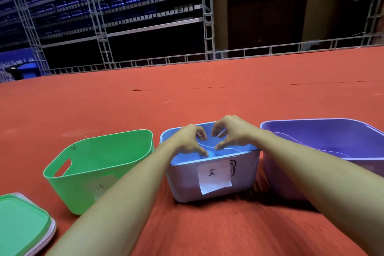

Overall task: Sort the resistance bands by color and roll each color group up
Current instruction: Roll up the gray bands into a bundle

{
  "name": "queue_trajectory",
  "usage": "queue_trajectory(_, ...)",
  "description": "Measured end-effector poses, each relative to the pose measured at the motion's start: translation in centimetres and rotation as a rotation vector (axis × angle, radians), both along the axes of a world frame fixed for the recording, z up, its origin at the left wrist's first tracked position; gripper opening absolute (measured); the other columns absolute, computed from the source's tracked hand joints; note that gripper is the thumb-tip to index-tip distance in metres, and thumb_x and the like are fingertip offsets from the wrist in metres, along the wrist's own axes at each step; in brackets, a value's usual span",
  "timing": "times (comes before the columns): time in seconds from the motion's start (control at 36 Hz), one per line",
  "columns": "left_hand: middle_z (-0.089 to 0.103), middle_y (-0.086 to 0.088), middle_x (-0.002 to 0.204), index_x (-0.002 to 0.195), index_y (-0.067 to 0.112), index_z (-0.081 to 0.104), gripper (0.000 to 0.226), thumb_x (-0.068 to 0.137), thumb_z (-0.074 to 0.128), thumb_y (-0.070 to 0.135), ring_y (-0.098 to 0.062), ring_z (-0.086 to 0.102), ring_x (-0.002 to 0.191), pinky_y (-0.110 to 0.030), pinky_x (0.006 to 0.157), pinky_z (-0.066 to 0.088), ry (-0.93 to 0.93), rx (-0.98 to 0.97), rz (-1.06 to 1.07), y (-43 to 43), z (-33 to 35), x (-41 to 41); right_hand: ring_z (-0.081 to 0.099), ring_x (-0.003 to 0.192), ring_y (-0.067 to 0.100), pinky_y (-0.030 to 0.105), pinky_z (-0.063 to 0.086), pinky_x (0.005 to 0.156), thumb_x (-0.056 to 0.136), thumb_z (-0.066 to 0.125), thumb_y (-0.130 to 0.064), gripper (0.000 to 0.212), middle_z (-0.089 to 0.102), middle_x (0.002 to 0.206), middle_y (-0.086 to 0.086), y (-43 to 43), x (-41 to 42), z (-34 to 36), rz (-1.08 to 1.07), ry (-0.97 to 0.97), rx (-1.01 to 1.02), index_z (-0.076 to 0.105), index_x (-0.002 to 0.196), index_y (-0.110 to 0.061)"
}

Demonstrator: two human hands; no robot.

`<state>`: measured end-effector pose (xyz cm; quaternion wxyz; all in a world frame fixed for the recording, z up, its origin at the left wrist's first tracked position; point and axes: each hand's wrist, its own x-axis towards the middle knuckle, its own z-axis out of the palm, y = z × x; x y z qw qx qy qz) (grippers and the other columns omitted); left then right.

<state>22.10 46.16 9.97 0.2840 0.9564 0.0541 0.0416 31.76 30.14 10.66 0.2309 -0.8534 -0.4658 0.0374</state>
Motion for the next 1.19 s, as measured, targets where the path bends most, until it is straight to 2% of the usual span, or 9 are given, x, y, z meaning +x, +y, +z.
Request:
queue_trajectory(0.14,0.066,0.000,0.114,0.110,0.012,0.066,0.042,0.074,0.083,0.024,-0.015,0.060,0.104,-0.022,0.082,0.044,-0.005,0.098,0.002,-1.2,1.4,-1.0,0.068,0.088,0.011,0.025,0.053,0.076,0.071,0.083,-0.022,0.030,0.071,0.101,-0.001,-1.7,-1.2,1.6,-0.026,-0.013,0.016,0.071,0.097,-0.015)
queue_trajectory(0.36,0.068,0.000,0.108,0.102,0.015,0.069,0.029,0.078,0.078,0.027,-0.017,0.063,0.099,-0.023,0.081,0.044,-0.027,0.249,-0.063,-7.1,5.5,-4.7,0.064,0.081,0.011,0.021,0.047,0.072,0.072,0.081,-0.022,0.028,0.071,0.096,-0.001,-9.0,-5.9,6.1,-0.086,-0.118,-0.044,0.071,0.097,-0.014)
queue_trajectory(0.47,0.070,0.003,0.098,0.096,0.019,0.071,0.019,0.078,0.076,0.024,-0.013,0.064,0.092,-0.023,0.076,0.046,-0.014,0.318,-0.114,-11.6,6.0,-7.6,0.065,0.081,0.014,0.025,0.050,0.073,0.071,0.078,-0.022,0.023,0.072,0.091,-0.001,-14.2,-9.2,7.0,-0.121,-0.154,-0.153,0.072,0.092,-0.018)
queue_trajectory(0.56,0.070,0.002,0.088,0.087,0.019,0.070,0.011,0.077,0.074,0.024,-0.015,0.064,0.085,-0.028,0.075,0.050,0.014,0.355,-0.172,-15.6,5.6,-10.1,0.064,0.083,0.013,0.034,0.051,0.083,0.070,0.079,-0.029,0.022,0.072,0.090,-0.004,-18.9,-11.2,6.0,-0.163,-0.149,-0.229,0.071,0.089,-0.021)
queue_trajectory(0.64,0.066,0.004,0.083,0.088,0.018,0.070,0.012,0.078,0.073,0.024,-0.013,0.060,0.080,-0.026,0.071,0.047,0.049,0.349,-0.239,-19.3,4.4,-12.1,0.065,0.084,0.013,0.029,0.050,0.081,0.071,0.079,-0.028,0.025,0.073,0.090,-0.004,-23.9,-13.4,4.7,-0.195,-0.126,-0.285,0.072,0.093,-0.018)
queue_trajectory(0.72,0.064,0.003,0.087,0.098,0.017,0.070,0.022,0.079,0.074,0.028,-0.013,0.057,0.082,-0.023,0.072,0.044,0.089,0.360,-0.276,-23.2,2.8,-13.5,0.064,0.081,0.014,0.024,0.048,0.070,0.070,0.080,-0.028,0.030,0.072,0.091,0.000,-29.2,-15.1,3.1,-0.234,-0.095,-0.351,0.072,0.095,-0.015)
queue_trajectory(0.83,0.070,-0.003,0.104,0.103,0.012,0.071,0.026,0.080,0.074,0.024,-0.017,0.064,0.097,-0.018,0.073,0.040,0.110,0.308,-0.346,-29.2,0.7,-14.2,0.065,0.082,0.012,0.023,0.051,0.074,0.071,0.081,-0.030,0.028,0.073,0.092,0.000,-36.7,-16.3,1.1,-0.337,-0.033,-0.366,0.073,0.094,-0.017)
queue_trajectory(1.06,0.069,-0.011,0.114,0.110,0.007,0.068,0.027,0.086,0.068,0.020,-0.023,0.063,0.106,-0.023,0.081,0.043,0.134,0.273,-0.573,-42.2,-2.6,-12.5,0.067,0.088,0.013,0.019,0.045,0.069,0.074,0.079,-0.026,0.026,0.074,0.095,0.001,-50.0,-16.9,-1.3,-0.568,0.057,-0.357,0.074,0.097,-0.014)
queue_trajectory(1.19,0.066,-0.012,0.119,0.114,0.008,0.067,0.031,0.087,0.068,0.023,-0.025,0.061,0.109,-0.024,0.082,0.042,0.122,0.248,-0.663,-48.4,-3.5,-10.7,0.062,0.063,0.004,0.019,0.045,0.061,0.078,0.075,-0.021,0.021,0.074,0.090,0.004,-55.4,-16.1,-1.1,-0.697,0.056,-0.299,0.073,0.096,-0.011)
